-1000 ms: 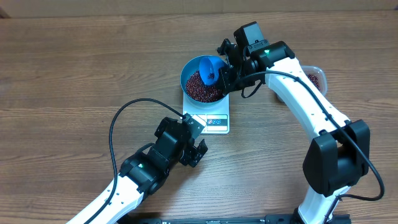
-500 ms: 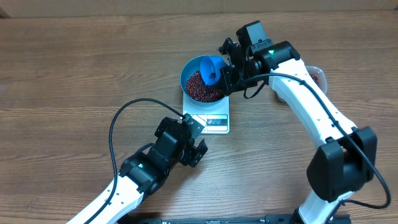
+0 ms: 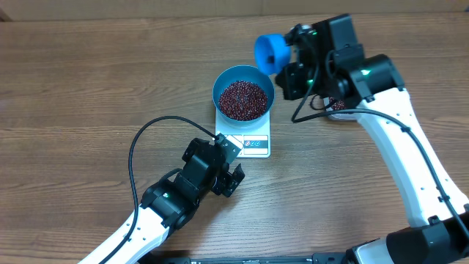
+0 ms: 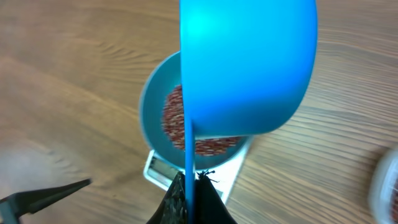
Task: Scoop item into bowl and weigh 150g on scale
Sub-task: 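Lift the scoop out of the bowl and move it right to the tub, then lower the blue scoop into the tub and release it, right gripper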
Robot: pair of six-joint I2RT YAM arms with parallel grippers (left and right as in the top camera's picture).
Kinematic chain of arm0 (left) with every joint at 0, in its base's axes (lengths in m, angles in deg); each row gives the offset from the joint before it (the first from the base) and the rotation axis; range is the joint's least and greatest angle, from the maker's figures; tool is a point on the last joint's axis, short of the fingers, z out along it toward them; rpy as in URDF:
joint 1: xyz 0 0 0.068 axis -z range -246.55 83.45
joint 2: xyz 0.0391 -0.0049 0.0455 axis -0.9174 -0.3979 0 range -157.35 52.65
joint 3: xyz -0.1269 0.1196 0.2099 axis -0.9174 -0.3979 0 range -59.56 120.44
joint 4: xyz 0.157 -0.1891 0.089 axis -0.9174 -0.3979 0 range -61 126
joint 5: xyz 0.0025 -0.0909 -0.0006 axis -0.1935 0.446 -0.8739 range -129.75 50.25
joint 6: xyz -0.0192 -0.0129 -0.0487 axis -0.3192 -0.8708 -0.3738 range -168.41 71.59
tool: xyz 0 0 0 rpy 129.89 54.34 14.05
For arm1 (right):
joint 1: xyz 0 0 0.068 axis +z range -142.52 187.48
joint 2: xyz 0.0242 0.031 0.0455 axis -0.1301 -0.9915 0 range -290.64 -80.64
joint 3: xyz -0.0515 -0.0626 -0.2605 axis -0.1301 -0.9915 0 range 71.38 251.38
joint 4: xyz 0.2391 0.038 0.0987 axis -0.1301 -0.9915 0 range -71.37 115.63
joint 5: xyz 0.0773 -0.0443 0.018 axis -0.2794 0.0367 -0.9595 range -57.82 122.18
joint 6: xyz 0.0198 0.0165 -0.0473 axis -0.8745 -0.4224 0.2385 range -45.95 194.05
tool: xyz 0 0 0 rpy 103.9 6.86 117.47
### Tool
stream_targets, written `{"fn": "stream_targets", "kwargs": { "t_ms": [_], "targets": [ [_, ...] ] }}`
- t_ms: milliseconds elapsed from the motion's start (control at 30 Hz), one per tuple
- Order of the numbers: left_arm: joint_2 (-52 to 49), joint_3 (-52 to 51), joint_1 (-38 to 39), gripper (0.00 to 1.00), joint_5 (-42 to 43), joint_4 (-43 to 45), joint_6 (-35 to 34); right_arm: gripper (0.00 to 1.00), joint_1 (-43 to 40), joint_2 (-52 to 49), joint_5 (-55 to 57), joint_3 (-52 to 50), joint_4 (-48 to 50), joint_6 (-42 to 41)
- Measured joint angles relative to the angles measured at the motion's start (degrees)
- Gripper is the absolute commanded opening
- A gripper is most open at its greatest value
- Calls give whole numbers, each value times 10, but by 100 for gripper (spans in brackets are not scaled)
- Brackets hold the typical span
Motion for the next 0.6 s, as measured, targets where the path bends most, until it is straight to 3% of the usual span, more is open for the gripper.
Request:
{"fn": "stream_targets", "kwargs": {
  "t_ms": [600],
  "targets": [
    [0, 0, 0, 99, 0, 0, 0, 4, -208, 2, 87, 0, -93, 1]
  ]
}}
